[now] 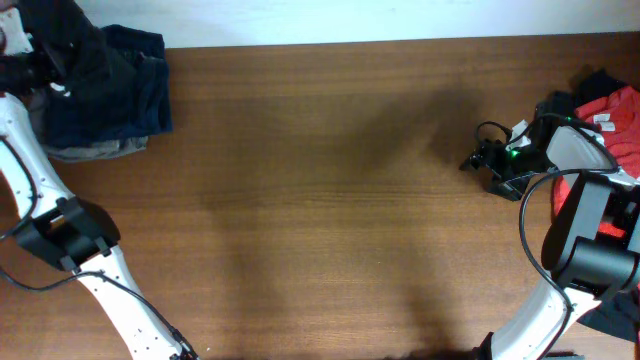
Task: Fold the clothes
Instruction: 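Carry the folded shirt with the left gripper toward the top-left stack, then lower the folded shirt onto the navy stack with the left gripper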
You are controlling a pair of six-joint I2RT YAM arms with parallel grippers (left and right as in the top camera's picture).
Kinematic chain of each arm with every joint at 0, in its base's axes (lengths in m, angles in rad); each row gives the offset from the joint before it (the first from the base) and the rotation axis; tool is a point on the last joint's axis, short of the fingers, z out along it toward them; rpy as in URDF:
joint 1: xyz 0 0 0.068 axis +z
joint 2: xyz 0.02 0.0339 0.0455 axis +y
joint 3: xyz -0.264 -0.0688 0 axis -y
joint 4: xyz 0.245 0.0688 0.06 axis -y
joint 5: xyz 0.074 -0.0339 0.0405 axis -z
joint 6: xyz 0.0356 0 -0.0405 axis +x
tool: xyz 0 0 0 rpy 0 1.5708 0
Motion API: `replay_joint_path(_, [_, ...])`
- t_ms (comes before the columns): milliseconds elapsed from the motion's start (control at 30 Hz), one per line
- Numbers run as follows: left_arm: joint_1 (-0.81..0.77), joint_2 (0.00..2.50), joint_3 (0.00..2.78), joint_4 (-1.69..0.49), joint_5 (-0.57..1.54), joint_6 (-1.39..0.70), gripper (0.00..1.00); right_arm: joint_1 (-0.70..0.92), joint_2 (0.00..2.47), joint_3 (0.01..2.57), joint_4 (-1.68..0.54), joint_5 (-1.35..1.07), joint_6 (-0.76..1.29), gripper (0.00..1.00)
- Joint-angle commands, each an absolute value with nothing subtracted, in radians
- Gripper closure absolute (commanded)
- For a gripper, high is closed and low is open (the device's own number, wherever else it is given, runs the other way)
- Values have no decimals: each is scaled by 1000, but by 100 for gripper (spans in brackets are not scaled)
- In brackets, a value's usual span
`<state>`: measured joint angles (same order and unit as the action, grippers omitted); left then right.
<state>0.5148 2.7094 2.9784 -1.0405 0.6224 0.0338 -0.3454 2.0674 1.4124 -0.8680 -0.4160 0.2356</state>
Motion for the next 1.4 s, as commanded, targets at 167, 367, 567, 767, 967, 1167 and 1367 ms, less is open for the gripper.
replay_joint_path(167, [507, 2685, 2752, -792, 488, -358, 100, -348, 2088, 1393, -909, -359, 245, 16])
replay_joint_path(367, [507, 2686, 2644, -715, 466, -599, 100, -348, 2088, 1393, -918, -359, 245, 17])
replay_joint_path(567, [507, 2686, 2617, -786, 472, -604, 100, -348, 2088, 1393, -920, -359, 245, 16])
replay_joint_path(767, [507, 2671, 2617, -804, 508, -621, 100, -348, 2088, 1393, -921, -359, 245, 16])
replay_joint_path(967, [507, 2629, 2617, -864, 485, -715, 96, -348, 2088, 1393, -924, -359, 245, 16])
replay_joint_path(1167, [507, 2622, 2617, -925, 514, -733, 52, -348, 2088, 1393, -927, -360, 245, 16])
replay_joint_path(1367, [506, 2588, 2617, -990, 466, -735, 43, -348, 2088, 1393, -932, -360, 245, 16])
